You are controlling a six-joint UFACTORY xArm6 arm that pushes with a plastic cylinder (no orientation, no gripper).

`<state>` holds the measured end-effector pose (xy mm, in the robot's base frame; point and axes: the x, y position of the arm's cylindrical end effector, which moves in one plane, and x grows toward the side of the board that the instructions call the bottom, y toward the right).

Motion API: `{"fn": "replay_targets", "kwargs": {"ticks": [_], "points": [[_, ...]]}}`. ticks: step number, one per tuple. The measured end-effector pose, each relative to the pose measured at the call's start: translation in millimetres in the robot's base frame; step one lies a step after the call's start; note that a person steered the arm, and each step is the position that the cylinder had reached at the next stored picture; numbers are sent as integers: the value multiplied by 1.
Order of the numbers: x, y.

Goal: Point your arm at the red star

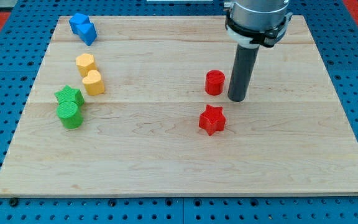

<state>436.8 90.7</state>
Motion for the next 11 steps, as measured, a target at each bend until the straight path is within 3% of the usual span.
{"fn": "replay_targets", "kwargs": {"ticks": [1, 2, 3, 4, 5, 6, 7, 9, 10, 11], "points": [[-23, -23], [-42, -4], [-31, 79], [68, 135], [121, 98], [181, 5], [160, -2], [115, -88], [74, -63], [85, -14]]}}
